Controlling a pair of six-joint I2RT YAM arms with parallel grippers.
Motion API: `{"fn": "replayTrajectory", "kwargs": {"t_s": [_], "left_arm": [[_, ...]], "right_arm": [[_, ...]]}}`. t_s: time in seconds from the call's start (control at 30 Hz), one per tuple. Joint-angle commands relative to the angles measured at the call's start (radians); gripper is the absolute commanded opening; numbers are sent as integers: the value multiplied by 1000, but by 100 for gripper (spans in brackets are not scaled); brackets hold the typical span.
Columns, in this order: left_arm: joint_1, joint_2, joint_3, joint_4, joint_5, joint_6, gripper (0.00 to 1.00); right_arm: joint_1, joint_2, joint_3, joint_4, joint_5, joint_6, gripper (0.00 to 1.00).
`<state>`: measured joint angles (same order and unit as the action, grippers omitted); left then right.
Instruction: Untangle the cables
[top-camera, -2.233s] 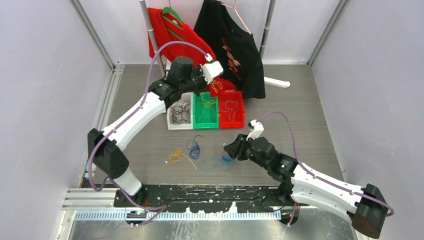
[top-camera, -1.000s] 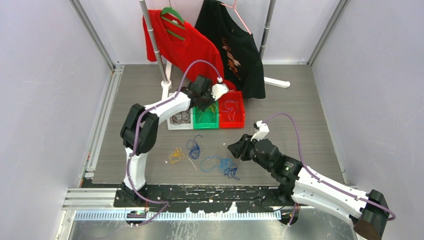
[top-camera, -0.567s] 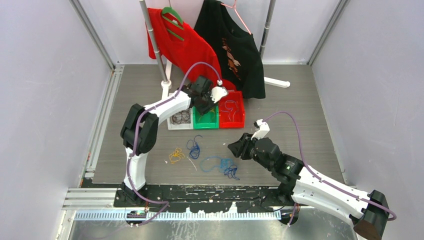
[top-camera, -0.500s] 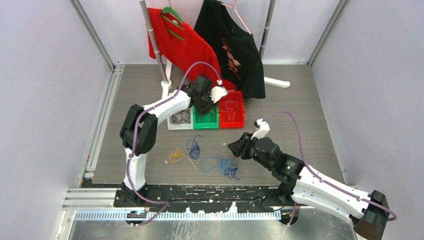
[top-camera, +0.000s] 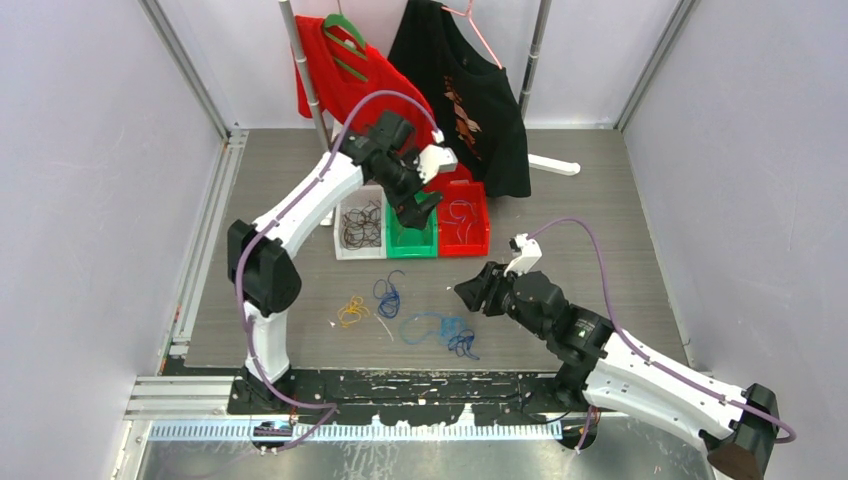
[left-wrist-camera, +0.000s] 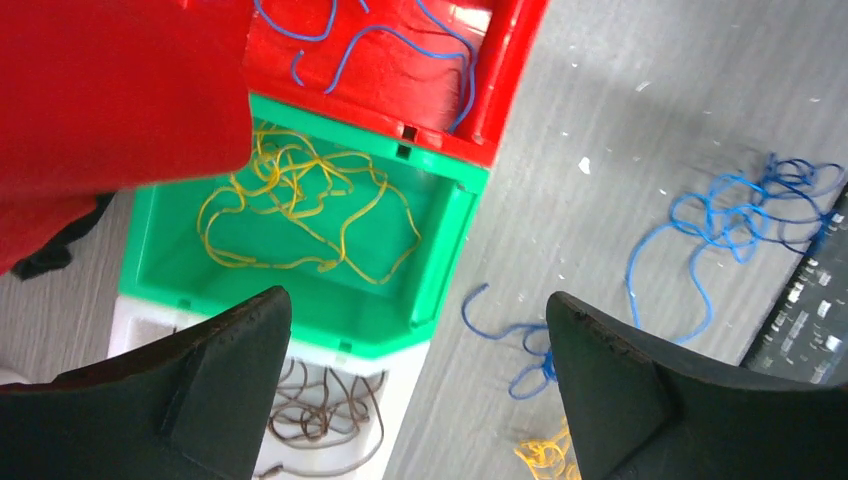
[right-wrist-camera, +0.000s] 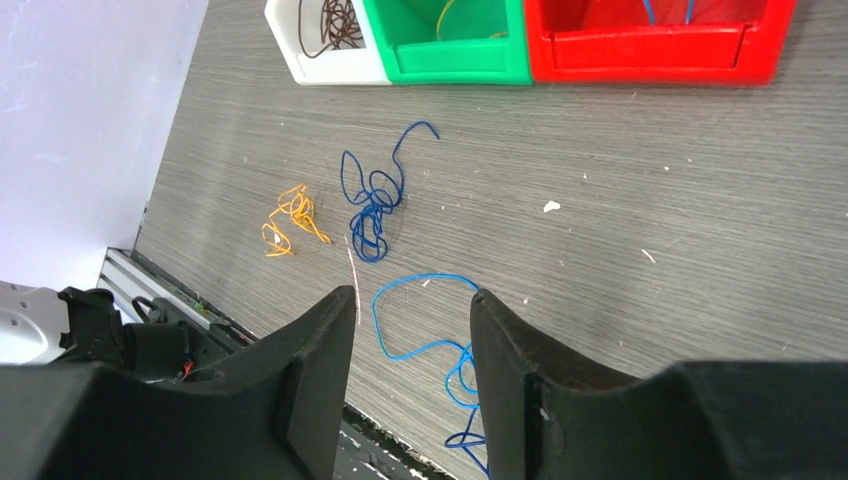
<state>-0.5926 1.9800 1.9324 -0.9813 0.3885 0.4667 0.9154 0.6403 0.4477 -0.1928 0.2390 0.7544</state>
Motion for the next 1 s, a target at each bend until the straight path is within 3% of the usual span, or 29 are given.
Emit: {"fn": "replayTrajectory", "kwargs": {"t_s": [0.0,0.13,0.27,0.4,0.67,0.8,0.97], "left_arm": [[53,-126,95,-256,90,43,98],[86,-278,-94,-359,66,136,98],[101,-460,-445,-296,19,198,90],[102,-564,-682,-238,28,252,79],[101,-516,-885,-102,26,337,61],[102,-510,-966,40,13,304,56],[102,-480,-1028,192,-40,278,40]], "right_arm": [[3,22,83,18,19,-45,53],[4,95,119,46,-6,-71,57],[4,168,141,77,-12,-76,58],[2,174,149,77,15,-75,56],[0,138,163,9,66,-62,50],[-2,132,163,-4,68,-47,49],[-5,134,168,2,68,-29,46]]}}
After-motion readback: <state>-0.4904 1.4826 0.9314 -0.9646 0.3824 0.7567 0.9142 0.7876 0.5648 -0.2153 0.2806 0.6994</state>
